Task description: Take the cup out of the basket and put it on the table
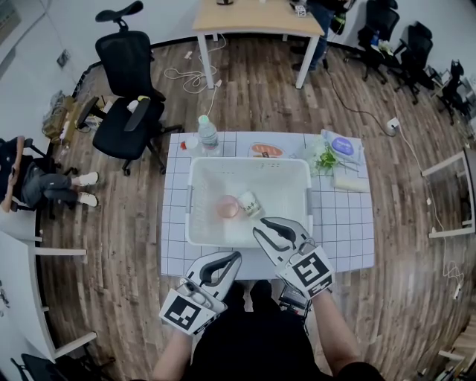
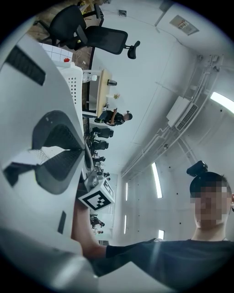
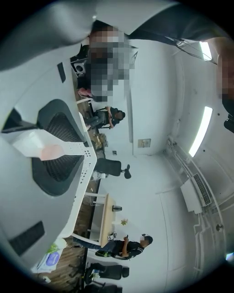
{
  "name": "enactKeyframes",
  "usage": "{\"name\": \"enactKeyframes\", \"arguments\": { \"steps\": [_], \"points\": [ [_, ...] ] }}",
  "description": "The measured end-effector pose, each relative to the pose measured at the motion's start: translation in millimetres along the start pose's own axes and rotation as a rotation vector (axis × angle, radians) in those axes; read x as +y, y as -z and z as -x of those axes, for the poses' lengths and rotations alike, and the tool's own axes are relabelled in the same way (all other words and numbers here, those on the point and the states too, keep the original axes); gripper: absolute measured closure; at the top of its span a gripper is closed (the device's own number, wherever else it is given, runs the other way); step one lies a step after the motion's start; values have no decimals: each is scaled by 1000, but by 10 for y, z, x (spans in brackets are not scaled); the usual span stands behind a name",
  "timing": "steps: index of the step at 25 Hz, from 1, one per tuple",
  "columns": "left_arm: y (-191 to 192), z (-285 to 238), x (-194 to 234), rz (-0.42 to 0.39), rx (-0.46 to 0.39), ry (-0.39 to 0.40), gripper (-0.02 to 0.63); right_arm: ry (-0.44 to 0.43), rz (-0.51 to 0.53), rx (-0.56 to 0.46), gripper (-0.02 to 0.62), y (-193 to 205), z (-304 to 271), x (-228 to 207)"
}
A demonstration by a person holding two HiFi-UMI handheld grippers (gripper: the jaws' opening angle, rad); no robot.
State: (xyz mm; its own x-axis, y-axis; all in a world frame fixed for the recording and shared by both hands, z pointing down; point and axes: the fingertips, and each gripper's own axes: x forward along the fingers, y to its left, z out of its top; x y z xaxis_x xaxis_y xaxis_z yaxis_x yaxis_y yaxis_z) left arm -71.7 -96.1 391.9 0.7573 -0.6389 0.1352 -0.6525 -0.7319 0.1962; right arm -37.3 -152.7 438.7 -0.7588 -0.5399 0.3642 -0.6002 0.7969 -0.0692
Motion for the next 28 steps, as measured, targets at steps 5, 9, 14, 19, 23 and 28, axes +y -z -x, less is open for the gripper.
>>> {"name": "enactKeyframes", "arguments": {
  "steps": [5, 9, 14, 19, 23, 28],
  "points": [
    [-3, -38, 129, -7, 4, -7, 597, -9, -2, 29, 502, 45, -230, -173],
    [8, -86, 207, 2, 8, -7, 597, -2, -6, 65, 487, 119, -424, -323],
    [-16, -147, 288, 3, 4, -3, 597, -17, -9, 126, 468, 259, -680, -492],
    [-28, -219, 359, 4, 7, -1, 597, -19, -21, 169, 462, 425, -881, -643],
    [-58, -280, 391, 1, 1, 8, 597, -24, -46, 204, 451, 569, -997, -745],
    [-63, -325, 411, 38, 12, 15, 597, -38, -50, 260, 448, 770, -1141, -853]
  ]
}}
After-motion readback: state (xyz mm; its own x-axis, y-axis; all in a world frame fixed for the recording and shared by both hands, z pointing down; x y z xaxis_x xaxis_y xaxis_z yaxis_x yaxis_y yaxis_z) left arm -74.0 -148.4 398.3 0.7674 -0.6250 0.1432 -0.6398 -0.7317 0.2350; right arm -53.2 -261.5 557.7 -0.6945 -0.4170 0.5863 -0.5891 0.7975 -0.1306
